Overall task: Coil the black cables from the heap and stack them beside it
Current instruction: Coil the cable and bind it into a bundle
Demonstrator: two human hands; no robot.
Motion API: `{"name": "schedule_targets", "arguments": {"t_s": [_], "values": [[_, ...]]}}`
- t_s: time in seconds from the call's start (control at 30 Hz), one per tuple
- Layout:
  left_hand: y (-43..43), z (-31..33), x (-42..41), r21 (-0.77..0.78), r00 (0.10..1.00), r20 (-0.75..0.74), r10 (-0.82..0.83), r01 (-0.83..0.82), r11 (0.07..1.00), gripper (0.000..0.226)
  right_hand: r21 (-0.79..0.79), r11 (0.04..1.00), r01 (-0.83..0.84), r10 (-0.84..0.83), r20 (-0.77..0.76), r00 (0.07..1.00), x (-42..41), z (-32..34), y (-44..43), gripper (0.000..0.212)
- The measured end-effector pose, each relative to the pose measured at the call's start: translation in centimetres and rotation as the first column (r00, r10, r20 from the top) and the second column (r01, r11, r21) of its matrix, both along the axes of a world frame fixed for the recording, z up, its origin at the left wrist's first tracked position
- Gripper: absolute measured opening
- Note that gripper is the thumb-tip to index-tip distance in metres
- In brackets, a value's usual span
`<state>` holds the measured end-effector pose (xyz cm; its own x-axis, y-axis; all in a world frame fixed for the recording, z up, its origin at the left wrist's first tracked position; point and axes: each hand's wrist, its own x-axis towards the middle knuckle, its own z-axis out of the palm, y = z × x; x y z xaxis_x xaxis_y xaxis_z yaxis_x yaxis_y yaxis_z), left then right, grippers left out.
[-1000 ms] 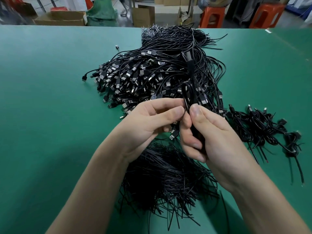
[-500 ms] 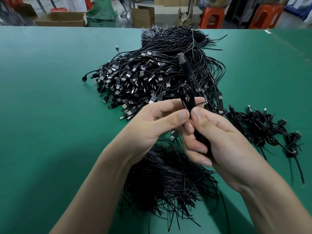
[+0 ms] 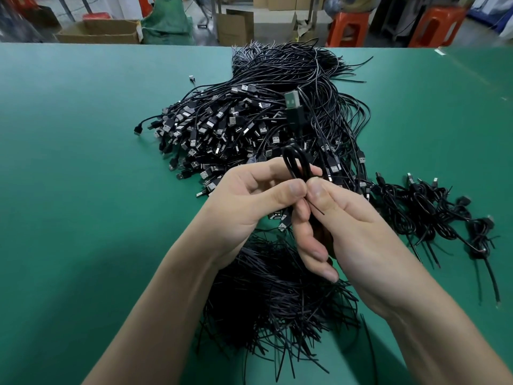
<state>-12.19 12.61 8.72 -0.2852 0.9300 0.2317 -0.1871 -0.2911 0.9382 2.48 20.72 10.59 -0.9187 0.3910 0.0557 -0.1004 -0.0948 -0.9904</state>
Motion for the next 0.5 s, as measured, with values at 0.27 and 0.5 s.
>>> {"name": "schedule_targets", "arguments": {"t_s": [0.27,0.5], "values": [[0.0,0.0,-0.1,0.014,0.999,-0.039,-0.02,0.021,1.0,0.018,-0.135,0.99,-0.041,0.041,-0.004,0.999,0.3,-0.2,0.8,0.039],[0.1,-0.1,0.2,-0.016,0.999,0.022,-0.03,0.03,0.999,0.024,-0.046,0.996,-0.081,0.083,0.057,0.995,0.6,-0.2,1.2,0.038]]}}
